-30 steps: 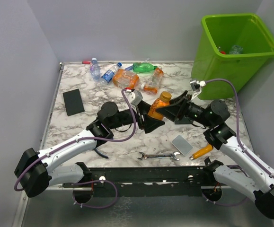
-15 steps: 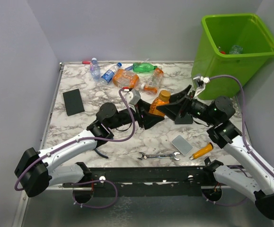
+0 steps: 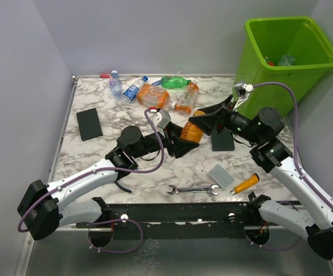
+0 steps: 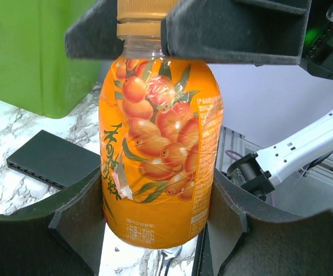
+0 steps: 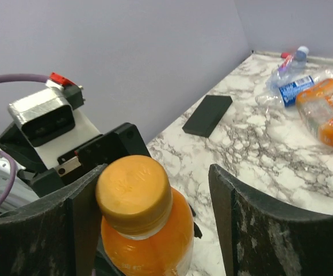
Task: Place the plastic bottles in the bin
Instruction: Pick up the plastic bottle at the center of the board, then place the plastic bottle in the trash bin.
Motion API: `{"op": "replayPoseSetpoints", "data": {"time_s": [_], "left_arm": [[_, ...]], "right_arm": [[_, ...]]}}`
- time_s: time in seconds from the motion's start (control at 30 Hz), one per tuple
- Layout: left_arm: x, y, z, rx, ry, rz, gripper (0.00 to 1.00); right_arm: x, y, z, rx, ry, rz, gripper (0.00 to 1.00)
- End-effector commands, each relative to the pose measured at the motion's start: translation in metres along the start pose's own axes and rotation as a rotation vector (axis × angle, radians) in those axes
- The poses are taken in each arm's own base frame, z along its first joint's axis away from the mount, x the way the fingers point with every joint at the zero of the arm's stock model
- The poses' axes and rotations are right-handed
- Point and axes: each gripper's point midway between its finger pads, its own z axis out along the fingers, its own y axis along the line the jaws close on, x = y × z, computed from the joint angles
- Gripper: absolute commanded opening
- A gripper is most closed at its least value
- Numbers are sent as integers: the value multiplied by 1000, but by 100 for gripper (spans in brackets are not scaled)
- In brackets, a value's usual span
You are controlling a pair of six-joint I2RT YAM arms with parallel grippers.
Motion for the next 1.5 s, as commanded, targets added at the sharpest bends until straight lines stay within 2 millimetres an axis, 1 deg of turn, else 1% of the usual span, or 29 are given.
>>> {"op": "replayPoseSetpoints", "data": {"time_s": [0.0, 0.03, 0.07, 0.13, 0.17, 0.2, 0.27, 0.3, 0.33, 0.37, 0.43, 0.53, 0.57, 0.6, 0.63, 0.67, 0.73, 0.77, 0.83, 0.87, 0.93, 1.0, 1.07, 1.17, 1.23, 1.3, 1.37, 1.43, 1.47], "left_arm": [[-11, -3, -2, -3, -45, 9, 27], [-11, -3, -1, -3, -44, 10, 27], [-10, -2, -1, -5, -43, 10, 27], [-10, -2, -1, -4, -42, 10, 28], [-9, -2, -1, -6, -40, 10, 31], [-9, -1, -1, -10, -42, 9, 41], [-10, 3, -3, -36, -50, 11, 80], [-11, 6, -6, -60, -57, 19, 95], [-15, 10, -9, -90, -69, 36, 99], [-19, 16, -14, -130, -78, 60, 99], [-32, 30, -28, -243, -111, 134, 99], [-53, 65, -60, -500, -146, 260, 99], [-56, 78, -72, -586, -132, 324, 99], [-55, 91, -85, -669, -90, 419, 99], [-50, 106, -99, -761, -58, 457, 99], [-47, 120, -116, -872, -42, 476, 99], [-40, 144, -151, -1093, -40, 474, 99], [-36, 150, -164, -1163, -39, 480, 99], [-35, 151, -178, -1203, -53, 488, 99], [-37, 148, -181, -1200, -86, 465, 99], [-38, 142, -180, -1160, -144, 415, 99], [-33, 140, -173, -1115, -137, 409, 99], [-34, 144, -174, -1149, -124, 401, 99], [-33, 145, -177, -1179, -127, 377, 99], [-35, 140, -174, -1142, -157, 361, 99], [-37, 133, -168, -1085, -172, 354, 99], [-38, 128, -164, -1051, -176, 354, 99], [-38, 128, -163, -1047, -171, 359, 99], [-37, 128, -163, -1050, -168, 363, 99]], "right_arm": [[12, -3, 1, 5, 70, 6, 68], [13, -4, 1, 10, 76, 9, 64], [13, -5, 0, 19, 75, 7, 56], [11, -7, -2, 35, 62, 2, 38], [10, -7, -3, 43, 55, 0, 30], [8, -7, -4, 48, 46, -5, 23], [0, -7, -5, 62, 24, -19, 4], [-7, -7, -6, 80, 9, -35, 1], [-16, -7, -7, 98, -8, -59, 1], [-26, -10, -9, 135, -21, -85, 1], [-63, -11, -13, 225, -83, -161, 1], [-129, -27, -31, 452, -233, -295, 1], [-157, -42, -44, 595, -317, -340, 1], [-183, -57, -61, 749, -405, -367, 1], [-203, -71, -80, 910, -474, -386, 1], [-223, -81, -93, 1041, -539, -428, 0], [-253, -96, -111, 1210, -655, -546, 1], [-264, -104, -114, 1244, -695, -558, 0], [-285, -129, -120, 1274, -736, -496, 1], [-297, -139, -125, 1286, -782, -454, 0], [-317, -158, -135, 1348, -864, -445, 0], [-330, -178, -139, 1408, -910, -452, 1], [-339, -197, -138, 1458, -932, -487, 0], [-344, -230, -137, 1492, -946, -516, 0], [-344, -249, -136, 1441, -940, -487, 0], [-338, -272, -140, 1409, -918, -416, 0], [-328, -303, -145, 1409, -826, -340, 1], [-317, -328, -146, 1436, -709, -304, 1], [-312, -337, -144, 1436, -652, -304, 0]]}}
